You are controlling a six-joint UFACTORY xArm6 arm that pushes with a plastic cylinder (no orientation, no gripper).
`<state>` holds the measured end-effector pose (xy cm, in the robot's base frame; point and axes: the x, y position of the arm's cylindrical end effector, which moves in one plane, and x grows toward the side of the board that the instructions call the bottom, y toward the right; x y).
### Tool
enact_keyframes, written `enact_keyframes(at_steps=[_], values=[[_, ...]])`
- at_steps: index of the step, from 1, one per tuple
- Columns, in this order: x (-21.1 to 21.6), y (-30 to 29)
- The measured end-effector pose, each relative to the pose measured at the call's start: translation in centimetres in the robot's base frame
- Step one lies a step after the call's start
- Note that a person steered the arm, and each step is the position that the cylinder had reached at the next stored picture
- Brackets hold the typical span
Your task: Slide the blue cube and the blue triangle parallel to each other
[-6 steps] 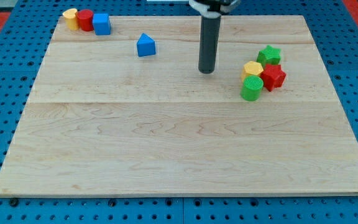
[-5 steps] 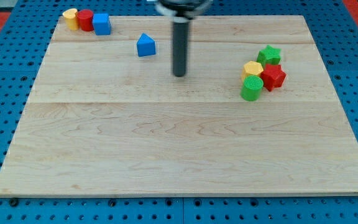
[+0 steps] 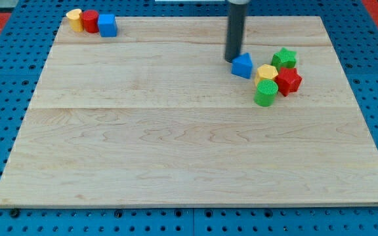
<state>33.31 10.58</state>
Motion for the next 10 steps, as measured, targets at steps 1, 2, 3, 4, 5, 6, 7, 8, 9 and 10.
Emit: enact_keyframes(at_steps=[1,2,3,4,5,6,7,8,9,10], values=[[-1.6,0.6],[-4.4,-10.0],[-11.5,-13.6],[-14.1,-17.4],[-14.0,-22.0],[-14.0,-27.4],[-11.8,-29.2],[-7.0,-29.1],[-6.7,-29.4],[-7.9,-34.0]])
